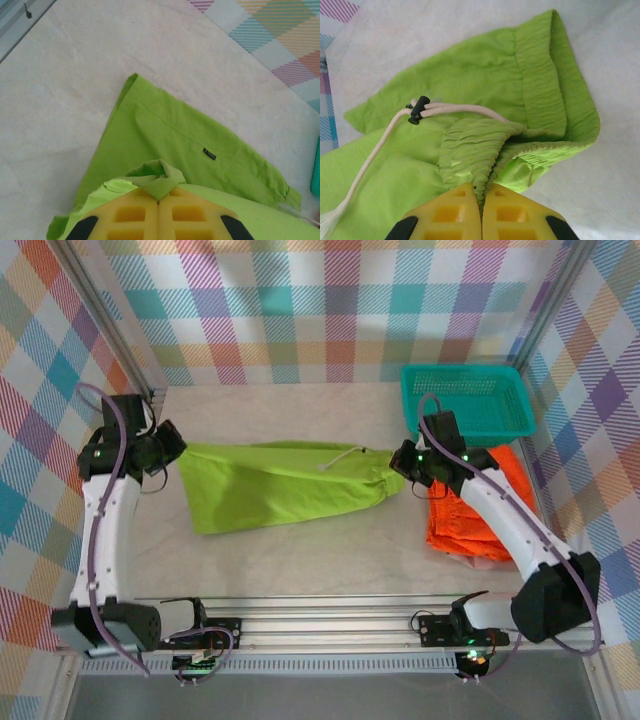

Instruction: Fold and stack the shorts

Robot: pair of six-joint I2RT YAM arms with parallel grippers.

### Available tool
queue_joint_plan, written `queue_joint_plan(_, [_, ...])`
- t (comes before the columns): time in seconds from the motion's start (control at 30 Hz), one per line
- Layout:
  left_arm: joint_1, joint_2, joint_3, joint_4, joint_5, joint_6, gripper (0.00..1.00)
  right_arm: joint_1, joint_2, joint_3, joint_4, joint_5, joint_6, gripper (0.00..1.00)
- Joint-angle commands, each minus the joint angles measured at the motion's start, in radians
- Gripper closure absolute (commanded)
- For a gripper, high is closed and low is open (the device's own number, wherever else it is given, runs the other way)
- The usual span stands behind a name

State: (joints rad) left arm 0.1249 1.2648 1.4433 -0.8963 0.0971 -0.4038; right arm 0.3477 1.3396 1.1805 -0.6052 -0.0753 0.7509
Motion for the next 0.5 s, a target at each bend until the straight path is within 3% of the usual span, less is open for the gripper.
queue_joint_plan(0.0, [-0.001,0.107,0.062,0.101,-0.039,-0.018,1.00,-0.020,0.100,0.082,0.031,0.054,0.023,0.94])
queue_joint_plan(0.27, [0.001,0.536,0.291,0.168,-0.036,-0.036,0.98,-0.087,0.450,0.374,0.026,0.025,0.107,0.91])
queue_joint_plan(0.37, [0.005,0.706,0.433,0.152,-0.010,-0.042,0.87,-0.105,0.581,0.529,-0.001,0.005,0.115,0.67])
queue_joint_plan(0.43, [0.015,0.794,0.527,0.148,0.054,-0.047,0.70,-0.113,0.662,0.664,-0.058,-0.035,0.103,0.45])
queue_joint_plan(0.47, [0.020,0.826,0.580,0.138,0.083,-0.048,0.55,-0.113,0.687,0.718,-0.068,-0.060,0.091,0.35])
